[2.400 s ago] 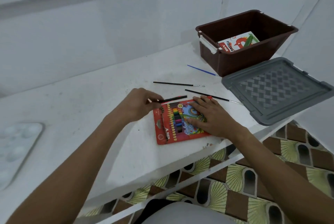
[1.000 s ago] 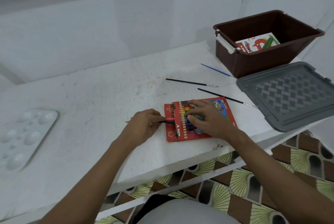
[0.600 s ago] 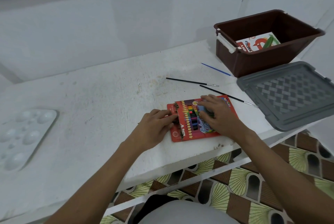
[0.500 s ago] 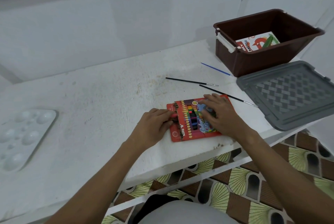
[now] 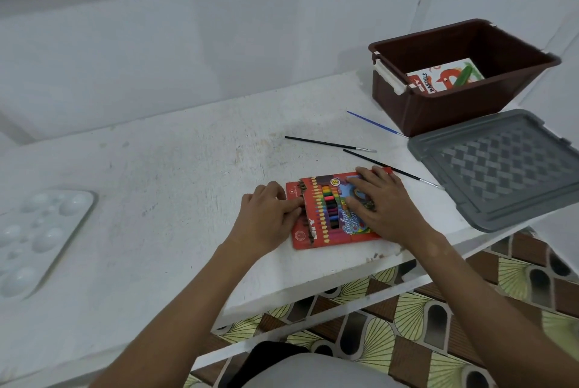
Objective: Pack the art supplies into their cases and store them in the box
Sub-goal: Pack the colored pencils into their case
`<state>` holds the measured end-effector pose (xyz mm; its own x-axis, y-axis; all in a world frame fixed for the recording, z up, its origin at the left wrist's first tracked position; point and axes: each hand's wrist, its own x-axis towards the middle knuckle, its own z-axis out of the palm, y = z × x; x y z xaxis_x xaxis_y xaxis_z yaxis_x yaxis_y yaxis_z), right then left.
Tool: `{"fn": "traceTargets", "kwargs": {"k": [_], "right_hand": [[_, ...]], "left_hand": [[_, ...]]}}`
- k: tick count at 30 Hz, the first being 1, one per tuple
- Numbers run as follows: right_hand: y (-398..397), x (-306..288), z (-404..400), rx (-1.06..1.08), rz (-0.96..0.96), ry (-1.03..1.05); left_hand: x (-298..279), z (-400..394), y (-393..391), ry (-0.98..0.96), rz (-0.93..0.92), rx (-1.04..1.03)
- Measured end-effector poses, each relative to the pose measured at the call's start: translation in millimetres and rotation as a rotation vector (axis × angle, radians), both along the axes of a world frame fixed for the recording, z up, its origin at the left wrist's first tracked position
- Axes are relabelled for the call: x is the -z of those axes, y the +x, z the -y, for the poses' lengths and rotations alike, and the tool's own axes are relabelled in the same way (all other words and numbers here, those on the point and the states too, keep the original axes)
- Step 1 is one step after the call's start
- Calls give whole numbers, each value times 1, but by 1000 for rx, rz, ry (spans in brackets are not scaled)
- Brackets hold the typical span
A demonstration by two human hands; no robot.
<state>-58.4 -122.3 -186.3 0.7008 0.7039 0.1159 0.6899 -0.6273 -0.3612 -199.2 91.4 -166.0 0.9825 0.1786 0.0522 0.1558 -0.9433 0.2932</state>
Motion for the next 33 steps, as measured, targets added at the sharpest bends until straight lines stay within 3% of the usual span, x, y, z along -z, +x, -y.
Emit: {"fn": "traceTargets", "kwargs": {"k": [4,12,24,29,33], "right_hand": [[1,1,0,-3,7,5],[-1,3,1,-2,19,1],[-5,1,0,34,37,32],[-7,-4,-6,65,4,-55],[-11,-11,-15,85,-75,-82]], "left_hand": [[-12,2,6,56,-140,-39],[-10,1,9,25,-150,11],[-4,-4,2,-106,-37,48],[-7,-5,5,-72,-66,52],[-6,-5,3,-134,17,79]]}}
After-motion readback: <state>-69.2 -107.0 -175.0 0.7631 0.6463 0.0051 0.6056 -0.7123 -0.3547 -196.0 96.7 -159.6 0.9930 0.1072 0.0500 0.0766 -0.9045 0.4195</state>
